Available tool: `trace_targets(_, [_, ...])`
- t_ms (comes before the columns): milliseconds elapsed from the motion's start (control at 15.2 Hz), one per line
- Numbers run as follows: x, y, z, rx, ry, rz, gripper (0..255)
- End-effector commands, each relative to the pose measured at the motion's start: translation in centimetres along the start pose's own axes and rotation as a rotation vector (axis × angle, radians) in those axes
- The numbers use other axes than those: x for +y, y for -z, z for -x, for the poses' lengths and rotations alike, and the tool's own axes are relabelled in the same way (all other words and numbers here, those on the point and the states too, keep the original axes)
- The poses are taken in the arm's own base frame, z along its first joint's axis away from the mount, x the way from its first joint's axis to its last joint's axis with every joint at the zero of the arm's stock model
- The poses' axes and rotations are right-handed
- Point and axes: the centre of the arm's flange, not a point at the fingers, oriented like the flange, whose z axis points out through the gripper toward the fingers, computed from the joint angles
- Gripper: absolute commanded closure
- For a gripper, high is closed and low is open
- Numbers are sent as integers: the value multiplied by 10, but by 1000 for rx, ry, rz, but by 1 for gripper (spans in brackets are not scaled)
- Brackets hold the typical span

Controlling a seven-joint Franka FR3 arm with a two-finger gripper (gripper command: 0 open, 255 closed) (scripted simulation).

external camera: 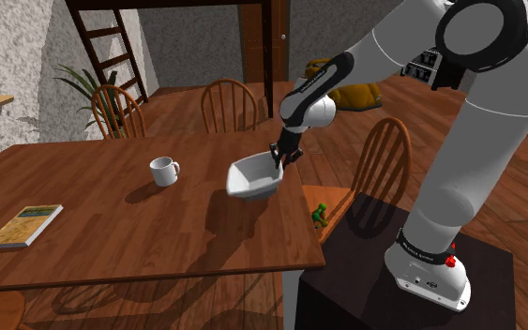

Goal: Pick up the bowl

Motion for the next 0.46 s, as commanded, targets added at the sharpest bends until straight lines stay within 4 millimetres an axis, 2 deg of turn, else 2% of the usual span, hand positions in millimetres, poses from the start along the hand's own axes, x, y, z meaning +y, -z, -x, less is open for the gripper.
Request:
trace_targets(0, [-3, 10, -1, 1, 0, 0, 255])
trace_targets(264, [-9, 31, 0, 1, 0, 0, 255])
trace_targets(396, [-9, 31, 0, 1, 0, 0, 255])
